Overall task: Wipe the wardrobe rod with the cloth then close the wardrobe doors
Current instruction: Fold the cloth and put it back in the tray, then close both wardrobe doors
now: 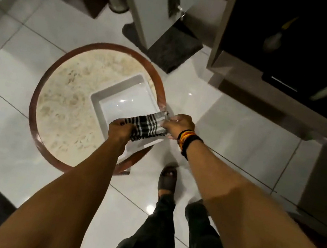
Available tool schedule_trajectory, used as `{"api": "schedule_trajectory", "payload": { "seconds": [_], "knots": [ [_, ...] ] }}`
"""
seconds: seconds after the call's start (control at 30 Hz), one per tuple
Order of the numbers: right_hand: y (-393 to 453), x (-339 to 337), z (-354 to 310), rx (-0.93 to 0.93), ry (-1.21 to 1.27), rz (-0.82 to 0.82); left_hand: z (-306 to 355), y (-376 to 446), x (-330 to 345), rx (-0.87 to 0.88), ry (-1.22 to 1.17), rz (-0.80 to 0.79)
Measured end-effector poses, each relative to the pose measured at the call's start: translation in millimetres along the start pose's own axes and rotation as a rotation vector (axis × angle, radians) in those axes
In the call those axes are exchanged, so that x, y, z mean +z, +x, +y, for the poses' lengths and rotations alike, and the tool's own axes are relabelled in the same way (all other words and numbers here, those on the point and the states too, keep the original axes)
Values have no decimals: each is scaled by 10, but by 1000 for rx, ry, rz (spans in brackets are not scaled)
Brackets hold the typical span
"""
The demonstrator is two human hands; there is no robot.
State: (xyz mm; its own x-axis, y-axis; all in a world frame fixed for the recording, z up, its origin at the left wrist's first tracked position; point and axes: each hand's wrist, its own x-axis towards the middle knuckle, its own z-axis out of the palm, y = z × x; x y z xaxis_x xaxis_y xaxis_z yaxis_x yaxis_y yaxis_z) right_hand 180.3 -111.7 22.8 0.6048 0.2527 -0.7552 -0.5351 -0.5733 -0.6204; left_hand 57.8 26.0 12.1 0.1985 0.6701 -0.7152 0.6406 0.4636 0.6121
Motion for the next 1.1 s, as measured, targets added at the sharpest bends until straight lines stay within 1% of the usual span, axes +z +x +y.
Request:
{"api": "schedule_trajectory", "payload": {
  "seconds": [0.1,0.17,0.23,0.27,0.3,0.33,0.4,0.43,0.47,0.5,0.57,0.63,0.7,0.77,0.87,0.97,1.1],
  "knots": [
    [74,383,182,-86,-125,31,-329,328,-210,-92,12,87],
    [130,547,248,-128,-251,23,-471,488,-305,-126,22,116],
    [171,667,283,-166,-381,20,-504,483,-349,-107,96,134],
    [166,695,290,-200,-428,33,-505,430,-356,-55,212,136],
    [145,700,287,-251,-459,57,-497,343,-352,49,390,127],
    [105,685,296,-312,-487,83,-496,238,-354,217,589,115],
    [4,592,313,-485,-570,143,-447,11,-333,642,926,59],
    [-32,508,317,-587,-625,189,-400,-76,-275,818,1052,21],
    [-66,413,322,-679,-686,243,-363,-123,-202,950,1147,-11],
    [-90,287,307,-740,-739,304,-279,-192,-86,1049,1182,-44],
    [-171,-62,223,-791,-827,426,-59,-376,224,1217,1117,-98],
    [-244,-435,78,-823,-868,518,240,-560,579,1338,1045,-92],
    [-364,-872,-115,-855,-908,637,569,-786,926,1442,1025,-60],
    [-486,-1282,-330,-860,-944,741,888,-1028,1205,1536,1034,-1],
    [-712,-1802,-686,-879,-941,869,1370,-1413,1499,1670,975,-34],
    [-1012,-2267,-1034,-859,-922,988,1874,-1860,1710,1784,901,-68],
    [-1577,-2987,-1582,-882,-906,1154,2627,-2651,2012,1941,834,-19]
  ]
}}
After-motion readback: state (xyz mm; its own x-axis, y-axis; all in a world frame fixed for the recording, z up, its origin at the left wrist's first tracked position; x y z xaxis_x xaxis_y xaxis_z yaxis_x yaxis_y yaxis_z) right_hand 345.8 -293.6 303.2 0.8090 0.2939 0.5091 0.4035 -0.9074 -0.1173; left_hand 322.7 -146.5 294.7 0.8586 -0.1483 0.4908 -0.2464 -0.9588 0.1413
